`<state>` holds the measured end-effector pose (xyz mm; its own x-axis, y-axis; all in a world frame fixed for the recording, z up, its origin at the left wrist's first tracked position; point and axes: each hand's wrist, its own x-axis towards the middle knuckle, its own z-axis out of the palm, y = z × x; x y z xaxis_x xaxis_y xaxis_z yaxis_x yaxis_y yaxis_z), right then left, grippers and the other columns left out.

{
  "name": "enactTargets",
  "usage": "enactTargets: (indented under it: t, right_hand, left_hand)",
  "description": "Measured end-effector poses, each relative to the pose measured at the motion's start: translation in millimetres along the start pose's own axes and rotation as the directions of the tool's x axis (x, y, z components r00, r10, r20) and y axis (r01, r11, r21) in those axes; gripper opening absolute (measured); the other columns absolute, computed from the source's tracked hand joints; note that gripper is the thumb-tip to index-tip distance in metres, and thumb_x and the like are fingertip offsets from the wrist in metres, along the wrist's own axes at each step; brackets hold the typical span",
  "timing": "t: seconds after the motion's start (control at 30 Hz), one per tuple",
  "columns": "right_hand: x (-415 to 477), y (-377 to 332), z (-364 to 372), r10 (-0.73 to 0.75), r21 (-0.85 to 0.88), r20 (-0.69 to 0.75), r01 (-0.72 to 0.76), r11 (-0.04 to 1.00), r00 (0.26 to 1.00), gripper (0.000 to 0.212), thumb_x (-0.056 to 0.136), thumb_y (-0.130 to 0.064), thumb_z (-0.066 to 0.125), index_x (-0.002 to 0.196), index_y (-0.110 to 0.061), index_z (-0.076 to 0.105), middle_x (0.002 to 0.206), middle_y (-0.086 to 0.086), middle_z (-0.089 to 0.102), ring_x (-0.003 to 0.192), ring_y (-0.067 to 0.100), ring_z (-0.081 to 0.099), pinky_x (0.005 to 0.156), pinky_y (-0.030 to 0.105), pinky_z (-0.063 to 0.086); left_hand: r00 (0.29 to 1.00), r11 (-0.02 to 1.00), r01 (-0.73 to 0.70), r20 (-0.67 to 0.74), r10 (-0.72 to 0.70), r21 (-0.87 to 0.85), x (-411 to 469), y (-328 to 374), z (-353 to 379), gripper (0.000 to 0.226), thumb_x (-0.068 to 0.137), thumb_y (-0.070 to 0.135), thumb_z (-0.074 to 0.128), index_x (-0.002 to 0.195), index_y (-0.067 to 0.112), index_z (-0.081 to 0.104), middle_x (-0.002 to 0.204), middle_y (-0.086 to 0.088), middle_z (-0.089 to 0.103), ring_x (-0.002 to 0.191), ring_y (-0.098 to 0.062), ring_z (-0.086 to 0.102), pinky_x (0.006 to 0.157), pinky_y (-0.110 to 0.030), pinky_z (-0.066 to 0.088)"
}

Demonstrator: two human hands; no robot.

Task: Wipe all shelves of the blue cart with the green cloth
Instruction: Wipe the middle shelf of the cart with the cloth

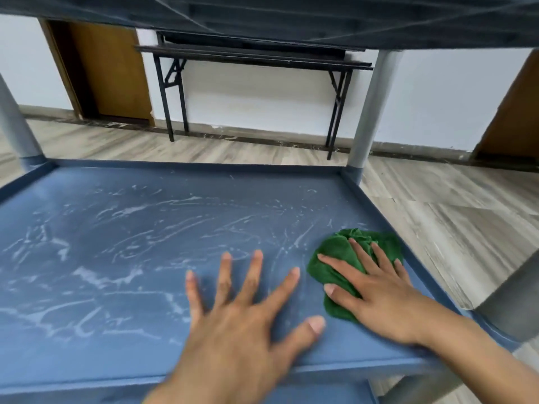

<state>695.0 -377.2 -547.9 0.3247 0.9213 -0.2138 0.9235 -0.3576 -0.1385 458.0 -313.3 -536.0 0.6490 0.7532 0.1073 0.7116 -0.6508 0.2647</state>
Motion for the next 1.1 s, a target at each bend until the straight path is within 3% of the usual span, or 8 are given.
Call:
enactTargets:
  t: [0.07, 0.13, 0.2, 0.57, 0.67, 0.77, 0.93, 1.1]
  right_hand:
    - [11.6, 2.3, -3.1, 0.020, 0.014, 0.018, -0.020, 1.000, 1.000, 0.044, 0.087, -0.082, 0.018, 0.118, -0.090, -0.012, 0.167, -0.012, -0.025, 0.153, 0.029, -0.027, 0.123, 0.057, -0.013]
    - [23.3, 4.7, -7.6, 0.032, 0.024, 0.029, -0.033, 0.999, 0.999, 0.047, 0.088, -0.082, 0.019, 0.124, -0.088, -0.010, 0.168, -0.013, -0.023, 0.153, 0.030, -0.026, 0.122, 0.058, -0.013]
    - [35.9, 7.2, -11.5, 0.053, 0.025, 0.041, -0.054, 0.998, 0.998, 0.052, 0.089, -0.082, 0.021, 0.134, -0.083, -0.006, 0.168, -0.012, -0.022, 0.153, 0.032, -0.025, 0.122, 0.060, -0.012]
    - [184.4, 24.6, -36.7, 0.086, 0.008, -0.076, -0.086, 0.996, 0.993, 0.058, 0.091, -0.082, 0.021, 0.146, -0.070, 0.007, 0.172, -0.008, -0.003, 0.156, 0.041, -0.008, 0.118, 0.069, 0.000]
    - [234.0, 28.1, -48.2, 0.086, 0.019, -0.093, -0.085, 0.996, 0.992, 0.062, 0.088, -0.083, 0.017, 0.148, -0.066, 0.011, 0.172, -0.009, 0.003, 0.156, 0.040, -0.002, 0.119, 0.069, 0.002]
    - [264.7, 31.8, -57.3, 0.117, 0.039, -0.110, -0.113, 0.993, 0.987, 0.062, 0.089, -0.082, 0.016, 0.148, -0.066, 0.012, 0.172, -0.009, 0.004, 0.156, 0.039, -0.001, 0.119, 0.070, 0.001]
    - [281.4, 26.5, -61.4, 0.124, 0.046, -0.123, -0.119, 0.992, 0.985, 0.063, 0.090, -0.080, 0.017, 0.150, -0.062, 0.017, 0.172, -0.007, 0.009, 0.156, 0.038, 0.002, 0.119, 0.069, 0.002]
    - [256.1, 26.3, -52.3, 0.116, 0.041, -0.143, -0.111, 0.993, 0.983, 0.061, 0.095, -0.073, 0.017, 0.154, -0.055, 0.018, 0.172, -0.008, 0.007, 0.157, 0.036, 0.002, 0.120, 0.068, 0.003]
  left_hand:
    - [0.957, 0.988, 0.137, 0.250, -0.150, 0.067, 15.0, -14.5, -13.6, 0.082, 0.062, 0.096, 0.029, 0.128, 0.075, -0.015, 0.154, 0.024, -0.027, 0.142, -0.034, -0.028, 0.106, -0.070, -0.010]
    - [0.866, 0.974, 0.187, 0.446, -0.227, 0.131, 23.9, -21.7, -23.8, 0.091, 0.061, 0.092, 0.042, 0.134, 0.072, -0.010, 0.155, 0.025, -0.023, 0.144, -0.036, -0.022, 0.108, -0.071, 0.003]
    - [0.825, 0.969, 0.223, 0.508, -0.246, 0.107, 25.9, -19.8, -29.1, 0.094, 0.062, 0.090, 0.048, 0.137, 0.069, -0.004, 0.157, 0.024, -0.018, 0.145, -0.035, -0.016, 0.108, -0.071, 0.010]
    - [0.802, 0.964, 0.242, 0.538, -0.260, 0.107, 32.6, -21.0, -26.9, 0.098, 0.055, 0.092, 0.050, 0.131, 0.072, -0.009, 0.156, 0.025, -0.022, 0.145, -0.033, -0.019, 0.107, -0.071, 0.009]
    - [0.783, 0.965, 0.234, 0.565, -0.261, 0.122, 39.0, -23.8, -27.3, 0.078, 0.078, 0.074, 0.052, 0.130, 0.074, -0.006, 0.156, 0.023, -0.022, 0.145, -0.034, -0.019, 0.106, -0.072, 0.006]
    - [0.793, 0.967, 0.227, 0.555, -0.252, 0.115, 41.0, -22.1, -25.2, 0.054, 0.096, 0.056, 0.034, 0.128, 0.075, -0.005, 0.157, 0.023, -0.021, 0.144, -0.035, -0.020, 0.105, -0.072, 0.004]
    - [0.755, 0.961, 0.241, 0.597, -0.273, 0.134, 47.0, -25.2, -21.5, 0.044, 0.093, 0.067, 0.025, 0.123, 0.079, -0.005, 0.156, 0.025, -0.020, 0.145, -0.035, -0.019, 0.105, -0.072, 0.003]
    - [0.740, 0.964, 0.198, 0.619, -0.265, 0.176, 49.4, -24.7, -26.3, 0.049, 0.083, 0.080, 0.028, 0.120, 0.080, -0.005, 0.157, 0.024, -0.018, 0.144, -0.040, -0.017, 0.104, -0.073, 0.004]
